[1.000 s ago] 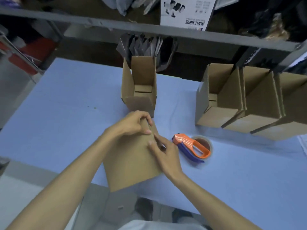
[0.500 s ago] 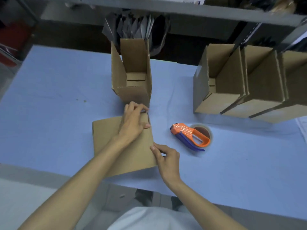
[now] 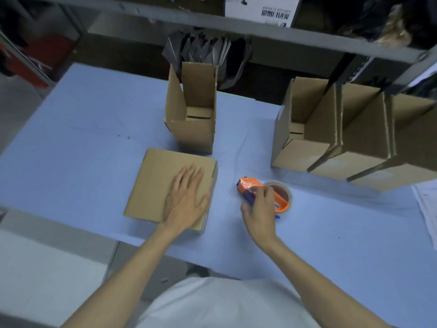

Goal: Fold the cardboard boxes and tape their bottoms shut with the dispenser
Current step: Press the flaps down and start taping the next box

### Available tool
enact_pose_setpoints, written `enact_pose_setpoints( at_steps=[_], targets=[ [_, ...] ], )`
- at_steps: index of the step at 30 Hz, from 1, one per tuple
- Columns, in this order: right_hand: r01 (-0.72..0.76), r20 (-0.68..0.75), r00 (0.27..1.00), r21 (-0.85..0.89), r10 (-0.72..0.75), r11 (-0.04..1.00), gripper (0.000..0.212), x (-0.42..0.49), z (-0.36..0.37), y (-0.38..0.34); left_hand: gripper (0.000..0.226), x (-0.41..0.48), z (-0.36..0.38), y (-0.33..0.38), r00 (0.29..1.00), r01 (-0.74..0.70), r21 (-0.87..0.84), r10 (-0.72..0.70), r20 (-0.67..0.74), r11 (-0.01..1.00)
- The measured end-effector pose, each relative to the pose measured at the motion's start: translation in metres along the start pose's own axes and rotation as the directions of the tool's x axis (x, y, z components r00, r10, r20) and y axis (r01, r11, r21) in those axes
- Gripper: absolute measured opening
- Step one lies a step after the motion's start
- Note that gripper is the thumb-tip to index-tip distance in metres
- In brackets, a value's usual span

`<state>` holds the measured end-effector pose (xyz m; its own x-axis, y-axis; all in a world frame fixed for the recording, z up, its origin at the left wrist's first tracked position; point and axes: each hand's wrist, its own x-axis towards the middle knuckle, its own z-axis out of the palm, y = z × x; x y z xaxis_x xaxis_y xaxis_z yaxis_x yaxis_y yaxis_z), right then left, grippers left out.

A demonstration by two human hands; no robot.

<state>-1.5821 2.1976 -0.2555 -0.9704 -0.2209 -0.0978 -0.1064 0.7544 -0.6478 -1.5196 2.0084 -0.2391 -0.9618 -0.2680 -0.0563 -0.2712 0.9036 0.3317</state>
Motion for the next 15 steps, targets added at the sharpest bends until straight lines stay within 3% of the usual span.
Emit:
enact_pose_setpoints(
  at_steps=[2, 4, 9, 12, 15],
  targets=[
    [-0.084, -0.03, 0.996, -0.18, 0.08, 0.98, 0.046, 0.007, -0.002, 0.015, 0.07, 0.004, 0.001, -0.006, 0.999, -0.031, 0.064, 0.029, 0.041, 0.997],
    [-0.142, 0.086, 0.98, -0.316, 0.178, 0.938, 0.055, 0.011, 0.001, 0.023, 0.08, 0.006, 0.002, -0.009, 0.996, -0.051, 0.089, 0.045, 0.074, 0.995],
    [-0.061, 0.165, 0.974, -0.46, 0.153, 0.886, 0.049, 0.022, 0.005, 0.031, 0.085, 0.01, -0.001, -0.007, 0.996, -0.063, 0.025, 0.062, 0.062, 0.998],
    [-0.02, 0.156, 0.986, -0.212, 0.054, 0.977, 0.034, 0.012, -0.009, 0.026, 0.074, 0.009, -0.009, 0.013, 1.0, 0.012, -0.275, -0.014, -0.004, 0.961],
    [0.117, 0.056, 0.991, 0.022, -0.118, 0.993, 0.026, -0.005, -0.025, 0.016, 0.056, 0.005, -0.023, 0.038, 0.999, -0.043, -0.543, 0.028, -0.037, 0.839]
  ],
)
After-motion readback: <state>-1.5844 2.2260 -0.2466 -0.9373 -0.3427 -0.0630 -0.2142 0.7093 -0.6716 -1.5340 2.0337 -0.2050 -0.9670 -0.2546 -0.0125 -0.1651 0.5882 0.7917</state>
